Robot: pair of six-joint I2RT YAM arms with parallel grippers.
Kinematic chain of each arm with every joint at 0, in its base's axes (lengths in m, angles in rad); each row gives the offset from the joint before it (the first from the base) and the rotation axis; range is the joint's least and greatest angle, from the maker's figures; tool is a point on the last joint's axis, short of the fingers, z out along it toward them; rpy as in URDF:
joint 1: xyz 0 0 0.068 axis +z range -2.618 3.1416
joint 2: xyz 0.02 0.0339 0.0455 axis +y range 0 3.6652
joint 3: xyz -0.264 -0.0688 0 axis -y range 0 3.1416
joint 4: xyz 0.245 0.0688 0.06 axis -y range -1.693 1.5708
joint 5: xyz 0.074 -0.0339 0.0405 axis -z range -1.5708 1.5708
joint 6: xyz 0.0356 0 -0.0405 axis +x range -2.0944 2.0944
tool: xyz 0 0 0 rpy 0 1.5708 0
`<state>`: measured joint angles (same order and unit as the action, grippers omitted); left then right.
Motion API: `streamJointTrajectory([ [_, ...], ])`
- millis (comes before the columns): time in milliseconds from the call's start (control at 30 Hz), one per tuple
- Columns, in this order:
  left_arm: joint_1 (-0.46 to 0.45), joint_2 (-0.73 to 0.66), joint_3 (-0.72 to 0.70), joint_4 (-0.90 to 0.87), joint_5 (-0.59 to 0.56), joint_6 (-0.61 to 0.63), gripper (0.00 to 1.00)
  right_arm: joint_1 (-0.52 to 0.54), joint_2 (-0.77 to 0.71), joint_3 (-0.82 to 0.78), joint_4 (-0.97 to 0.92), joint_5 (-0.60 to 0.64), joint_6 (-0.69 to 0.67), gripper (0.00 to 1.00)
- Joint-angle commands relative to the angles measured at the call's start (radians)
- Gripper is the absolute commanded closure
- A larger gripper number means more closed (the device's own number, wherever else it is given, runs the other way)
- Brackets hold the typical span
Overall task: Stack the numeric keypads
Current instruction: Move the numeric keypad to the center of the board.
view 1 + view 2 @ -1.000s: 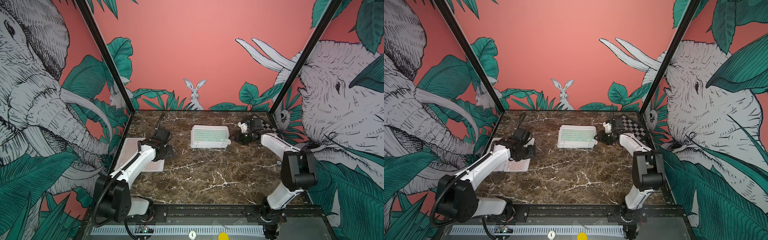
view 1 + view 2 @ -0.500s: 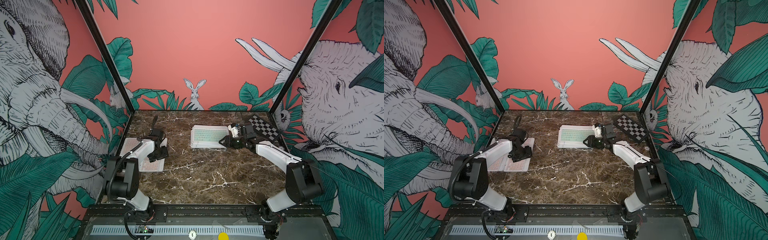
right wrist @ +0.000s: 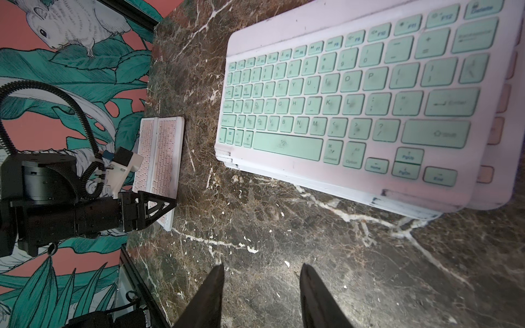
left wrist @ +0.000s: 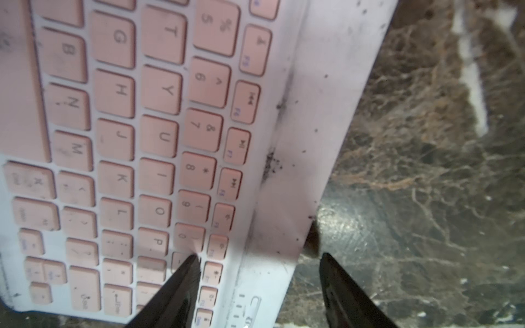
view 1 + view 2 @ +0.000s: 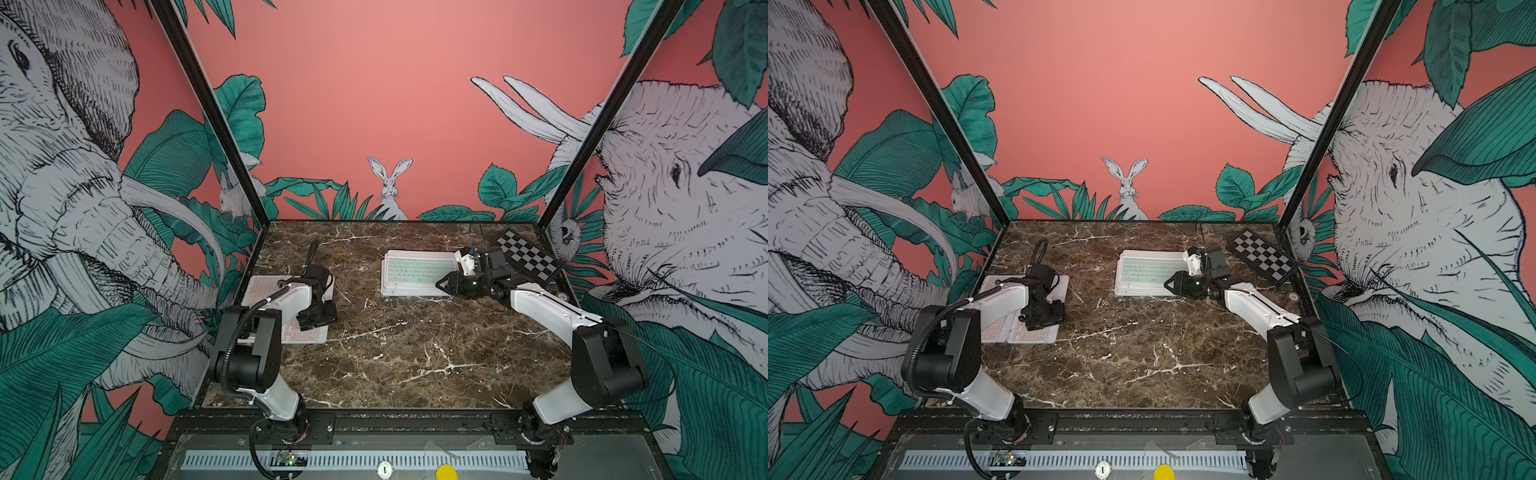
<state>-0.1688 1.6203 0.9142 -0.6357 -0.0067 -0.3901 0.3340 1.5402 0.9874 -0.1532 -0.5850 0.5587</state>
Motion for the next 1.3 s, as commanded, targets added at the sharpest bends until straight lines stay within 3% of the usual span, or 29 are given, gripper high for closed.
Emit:
streamJointTrajectory([
  [0, -0.016, 0.021, -0.052, 0.023, 0.073, 0.013, 0.32, 0.008, -0.001, 0.022, 0.015, -0.006, 0.007, 0.57],
  [300, -0.188, 0.041, -0.032, -0.004, 0.090, 0.027, 0.32, 0.008, -0.007, 0.028, -0.008, 0.013, 0.016, 0.57],
  [633, -0.296, 0.049, -0.020, 0.039, 0.232, -0.036, 0.32, 0.008, -0.080, -0.009, -0.024, 0.044, 0.020, 0.58],
  [1000, -0.472, 0.141, 0.083, 0.079, 0.304, -0.112, 0.32, 0.008, -0.205, -0.024, -0.053, 0.069, 0.034, 0.58],
  [1267, -0.526, 0.157, 0.102, 0.166, 0.391, -0.216, 0.31, 0.006, -0.296, -0.060, -0.078, 0.102, 0.029, 0.58],
])
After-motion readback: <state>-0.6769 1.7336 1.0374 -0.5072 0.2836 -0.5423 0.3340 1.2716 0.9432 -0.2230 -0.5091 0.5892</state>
